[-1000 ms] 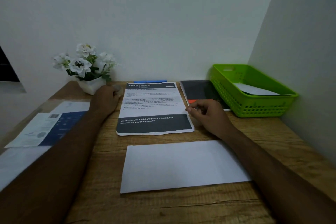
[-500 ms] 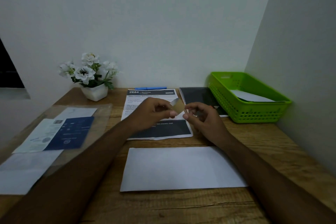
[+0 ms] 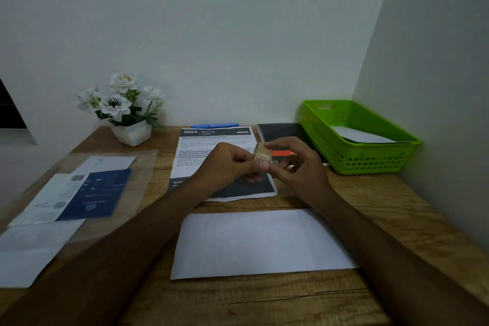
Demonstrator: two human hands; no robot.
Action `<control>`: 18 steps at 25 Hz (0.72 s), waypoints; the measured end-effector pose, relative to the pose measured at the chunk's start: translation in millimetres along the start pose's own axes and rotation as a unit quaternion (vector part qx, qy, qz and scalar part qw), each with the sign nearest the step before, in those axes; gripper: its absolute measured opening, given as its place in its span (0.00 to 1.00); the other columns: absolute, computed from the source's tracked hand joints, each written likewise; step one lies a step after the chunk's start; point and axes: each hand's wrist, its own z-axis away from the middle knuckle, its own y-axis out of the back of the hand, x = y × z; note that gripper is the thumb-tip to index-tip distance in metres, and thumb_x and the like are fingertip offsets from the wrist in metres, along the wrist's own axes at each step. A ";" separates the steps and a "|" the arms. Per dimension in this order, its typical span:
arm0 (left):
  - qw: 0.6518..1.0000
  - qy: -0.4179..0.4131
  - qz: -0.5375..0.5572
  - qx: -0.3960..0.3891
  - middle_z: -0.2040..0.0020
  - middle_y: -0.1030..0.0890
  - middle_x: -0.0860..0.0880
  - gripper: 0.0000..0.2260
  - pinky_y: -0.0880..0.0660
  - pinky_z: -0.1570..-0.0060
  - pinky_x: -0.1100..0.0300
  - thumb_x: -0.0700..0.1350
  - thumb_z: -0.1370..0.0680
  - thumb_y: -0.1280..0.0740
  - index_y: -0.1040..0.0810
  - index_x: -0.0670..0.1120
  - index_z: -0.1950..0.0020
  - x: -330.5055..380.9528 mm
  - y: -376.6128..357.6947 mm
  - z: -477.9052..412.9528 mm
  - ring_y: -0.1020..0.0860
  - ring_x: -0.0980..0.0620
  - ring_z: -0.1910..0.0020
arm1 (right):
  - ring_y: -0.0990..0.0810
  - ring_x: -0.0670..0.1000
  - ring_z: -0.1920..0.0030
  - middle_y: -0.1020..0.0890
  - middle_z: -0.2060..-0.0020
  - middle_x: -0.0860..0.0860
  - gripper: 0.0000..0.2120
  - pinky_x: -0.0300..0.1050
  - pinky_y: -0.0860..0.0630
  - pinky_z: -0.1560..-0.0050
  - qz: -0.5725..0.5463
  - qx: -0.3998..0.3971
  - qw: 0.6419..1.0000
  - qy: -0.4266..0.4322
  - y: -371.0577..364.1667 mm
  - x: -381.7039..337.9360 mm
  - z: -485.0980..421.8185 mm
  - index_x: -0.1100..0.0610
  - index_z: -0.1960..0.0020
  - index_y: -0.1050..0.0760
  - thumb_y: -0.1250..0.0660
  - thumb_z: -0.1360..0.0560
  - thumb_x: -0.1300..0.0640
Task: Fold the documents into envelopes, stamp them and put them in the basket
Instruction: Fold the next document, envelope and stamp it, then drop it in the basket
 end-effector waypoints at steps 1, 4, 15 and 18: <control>1.000 -0.005 -0.022 0.001 0.60 0.14 0.49 0.10 0.21 0.52 0.59 0.49 0.32 0.25 0.15 0.47 0.54 -0.3 1.8 0.4 0.17 0.50 0.58 | 0.21 0.56 0.69 0.20 0.47 0.48 0.16 0.41 0.24 0.69 -0.014 0.000 1.000 -0.016 0.5 0.1 0.0 0.55 0.44 0.20 0.23 0.31 0.59; 0.999 -0.029 -0.042 -0.007 0.59 0.14 0.49 0.11 0.21 0.51 0.60 0.42 0.32 0.25 0.16 0.46 0.51 -0.8 6.2 1.3 0.16 0.51 0.58 | 0.17 0.53 0.69 0.18 0.46 0.50 0.16 0.34 0.27 0.71 -0.057 0.002 0.996 -0.065 1.6 0.5 0.6 0.53 0.42 0.20 0.25 0.29 0.59; 0.997 -0.069 -0.038 -0.008 0.63 0.15 0.46 0.07 0.19 0.60 0.61 0.36 0.28 0.29 0.17 0.41 0.51 -4.6 6.1 -0.2 0.16 0.48 0.65 | 0.17 0.50 0.71 0.18 0.51 0.53 0.10 0.36 0.28 0.74 -0.060 0.021 0.996 -0.061 1.0 0.0 1.1 0.61 0.50 0.18 0.24 0.31 0.64; 0.996 -0.073 -0.043 -0.004 0.64 0.16 0.46 0.06 0.19 0.61 0.61 0.36 0.27 0.30 0.17 0.40 0.51 -6.1 6.8 -1.5 0.16 0.49 0.66 | 0.17 0.49 0.72 0.18 0.52 0.53 0.09 0.34 0.28 0.72 -0.067 0.022 0.996 -0.054 1.2 0.1 0.7 0.60 0.53 0.19 0.24 0.32 0.65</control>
